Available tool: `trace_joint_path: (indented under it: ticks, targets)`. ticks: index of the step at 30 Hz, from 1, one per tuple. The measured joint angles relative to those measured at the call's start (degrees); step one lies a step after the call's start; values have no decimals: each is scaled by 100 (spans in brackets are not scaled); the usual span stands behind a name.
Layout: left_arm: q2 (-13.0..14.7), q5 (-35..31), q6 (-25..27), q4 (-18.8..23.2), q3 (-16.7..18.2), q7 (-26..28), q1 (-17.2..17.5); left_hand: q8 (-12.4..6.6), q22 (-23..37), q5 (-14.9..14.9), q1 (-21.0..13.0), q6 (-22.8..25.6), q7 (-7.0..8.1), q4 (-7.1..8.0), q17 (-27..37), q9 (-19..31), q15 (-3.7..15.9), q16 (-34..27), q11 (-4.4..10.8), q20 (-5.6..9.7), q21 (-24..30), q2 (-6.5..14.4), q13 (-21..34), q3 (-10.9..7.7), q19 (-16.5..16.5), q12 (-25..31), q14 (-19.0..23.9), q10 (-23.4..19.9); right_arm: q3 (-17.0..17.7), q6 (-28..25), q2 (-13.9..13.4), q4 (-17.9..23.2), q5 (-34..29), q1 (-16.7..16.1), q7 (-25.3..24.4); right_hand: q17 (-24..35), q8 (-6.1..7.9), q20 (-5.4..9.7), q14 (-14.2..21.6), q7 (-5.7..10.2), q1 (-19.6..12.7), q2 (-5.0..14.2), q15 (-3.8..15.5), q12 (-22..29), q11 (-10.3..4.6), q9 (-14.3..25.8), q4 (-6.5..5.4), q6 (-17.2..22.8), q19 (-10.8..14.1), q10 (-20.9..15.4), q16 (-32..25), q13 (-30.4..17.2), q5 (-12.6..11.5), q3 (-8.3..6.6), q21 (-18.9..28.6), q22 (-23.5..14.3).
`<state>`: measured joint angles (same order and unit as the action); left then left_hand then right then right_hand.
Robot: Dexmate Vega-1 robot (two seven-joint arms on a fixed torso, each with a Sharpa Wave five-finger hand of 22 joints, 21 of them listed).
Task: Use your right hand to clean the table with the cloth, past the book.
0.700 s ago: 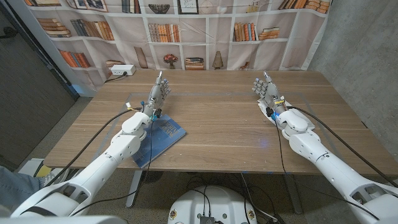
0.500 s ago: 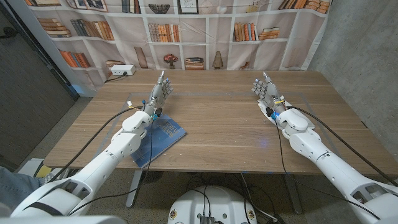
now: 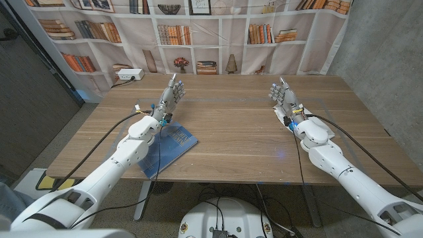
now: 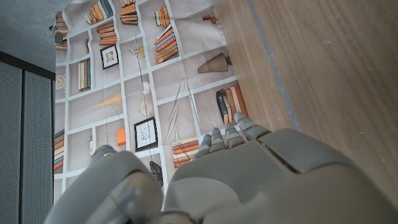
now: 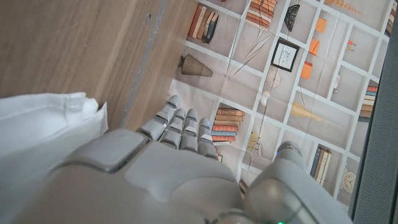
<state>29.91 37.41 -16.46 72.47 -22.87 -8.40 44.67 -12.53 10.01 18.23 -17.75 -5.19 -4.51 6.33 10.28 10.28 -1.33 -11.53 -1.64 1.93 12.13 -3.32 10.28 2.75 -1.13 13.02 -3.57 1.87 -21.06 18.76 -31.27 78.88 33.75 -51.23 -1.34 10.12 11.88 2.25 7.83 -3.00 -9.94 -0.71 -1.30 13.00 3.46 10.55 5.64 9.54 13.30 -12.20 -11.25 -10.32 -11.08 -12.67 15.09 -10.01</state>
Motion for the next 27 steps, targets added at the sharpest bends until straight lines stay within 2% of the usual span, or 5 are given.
trace_joint_path:
  ticks: [3, 10, 15, 22, 27]
  targets:
    - [42, -23, 60, 87, -9, 3, 2, 0, 0, 0, -15, 30, 10, 0, 0, 0, -8, 0, 31, 0, 0, 16, 0, 0, 0, 0, 54, -32, 40, 164, -25, 26, -78, -76, -42, 0, 0, 2, 74, 33, -40, 20, 73, 0, -49, 0, 54, 50, 103, -63, -22, 0, 0, 9, 0, 0]
    - [139, -70, 185, 248, -33, 9, 7, -32, 0, 0, -7, 112, -11, 0, -1, -1, -14, 0, 49, 10, 0, 141, 0, 0, -72, 34, 134, -131, 117, 422, -113, 93, -269, -208, -154, 0, 23, 20, 214, 74, -95, -35, 151, 45, -125, -1, 87, 153, 246, -188, -22, 0, 0, 8, 0, 0]
    - [182, -50, 220, 296, -36, -86, 4, -47, -1, 0, -77, 241, -28, -25, -1, -1, -13, -38, 2, 10, 0, 209, -1, -25, -153, 54, 262, -267, 163, 567, -189, 115, -435, -287, -229, 1, 23, 10, 276, 135, -136, -15, 213, 45, -188, -1, 118, 215, 316, -251, -22, 0, 0, 26, 0, 1]
    - [201, 156, 234, 299, -5, -370, 2, -65, -1, 0, -226, 377, -51, -50, -1, -1, -2, -38, -40, -10, 44, 224, -1, -50, -236, 54, 349, -368, 225, 612, -357, 257, -729, -432, -438, 1, 23, 9, 350, 207, -203, -83, 286, 44, -267, -1, 158, 286, 397, -329, -22, 0, 0, 18, 0, 1]
    - [268, 225, 257, 346, 28, -472, 18, -64, -1, 0, -270, 408, -21, -73, -1, -1, -30, -37, -10, -1, 45, 270, -1, -73, -266, 54, 378, -399, 295, 559, -480, 433, -982, -581, -716, 1, 23, 11, 379, 238, -234, -113, 315, 44, -270, -1, 181, 317, 438, -332, -22, 1, 0, 41, 0, 1]
